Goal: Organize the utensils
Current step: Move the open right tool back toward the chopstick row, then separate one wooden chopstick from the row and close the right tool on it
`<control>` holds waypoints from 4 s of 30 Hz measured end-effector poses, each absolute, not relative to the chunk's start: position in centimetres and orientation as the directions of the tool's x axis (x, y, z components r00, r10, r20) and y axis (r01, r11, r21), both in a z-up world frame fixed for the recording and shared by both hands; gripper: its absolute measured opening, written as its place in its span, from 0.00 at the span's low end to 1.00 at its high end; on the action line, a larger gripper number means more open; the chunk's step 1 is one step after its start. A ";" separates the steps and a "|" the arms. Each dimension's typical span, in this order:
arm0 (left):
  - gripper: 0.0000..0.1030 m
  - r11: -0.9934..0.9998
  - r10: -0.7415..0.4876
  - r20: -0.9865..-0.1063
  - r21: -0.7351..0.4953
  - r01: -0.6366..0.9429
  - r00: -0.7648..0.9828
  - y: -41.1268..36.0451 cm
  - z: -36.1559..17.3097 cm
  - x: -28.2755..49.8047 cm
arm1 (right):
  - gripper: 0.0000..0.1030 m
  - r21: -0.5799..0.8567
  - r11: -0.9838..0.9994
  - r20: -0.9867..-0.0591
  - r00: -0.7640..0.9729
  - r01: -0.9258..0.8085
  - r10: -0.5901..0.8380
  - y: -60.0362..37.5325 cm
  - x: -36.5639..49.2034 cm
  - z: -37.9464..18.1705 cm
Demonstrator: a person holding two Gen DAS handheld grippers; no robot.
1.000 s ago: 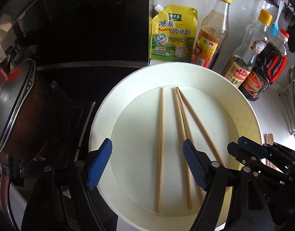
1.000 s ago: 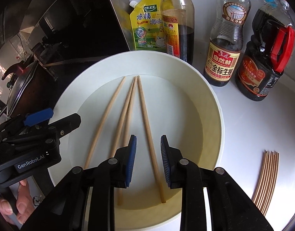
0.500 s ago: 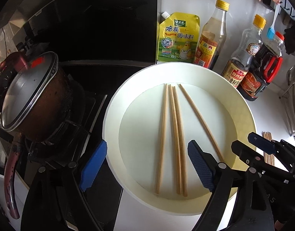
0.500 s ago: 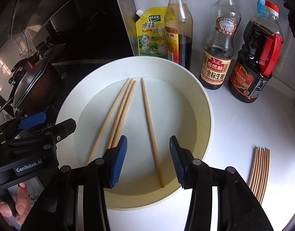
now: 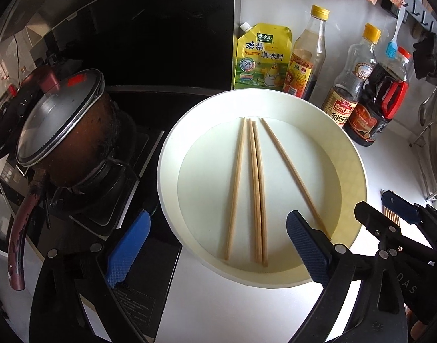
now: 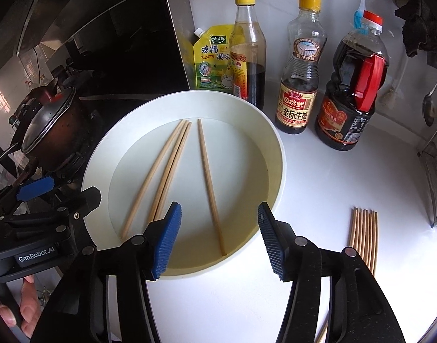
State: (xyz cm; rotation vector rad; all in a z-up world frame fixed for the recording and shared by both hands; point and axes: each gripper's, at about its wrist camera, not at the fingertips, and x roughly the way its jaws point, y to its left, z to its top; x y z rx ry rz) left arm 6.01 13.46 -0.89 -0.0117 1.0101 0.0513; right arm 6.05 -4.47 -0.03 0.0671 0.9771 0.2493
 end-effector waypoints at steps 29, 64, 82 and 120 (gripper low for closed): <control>0.93 0.993 -0.063 -0.846 0.001 0.121 0.529 1.1 -2.0 3.0 | 0.55 0.125 0.987 -0.829 0.557 0.099 0.049 -19.5 -1.1 -2.8; 0.93 0.974 -0.069 -0.883 0.040 0.221 0.465 -10.7 -10.2 1.9 | 0.55 0.109 0.977 -0.867 0.498 0.184 0.002 -28.6 -3.6 -11.7; 0.93 0.975 -0.066 -0.894 0.038 0.221 0.443 -10.8 -11.4 1.7 | 0.55 0.067 0.991 -0.877 0.481 0.116 0.003 -27.5 -2.7 -12.6; 0.93 0.966 -0.085 -0.906 0.027 0.259 0.414 -13.9 -12.5 1.5 | 0.55 0.044 0.991 -0.874 0.485 0.129 -0.024 -30.3 -2.5 -13.2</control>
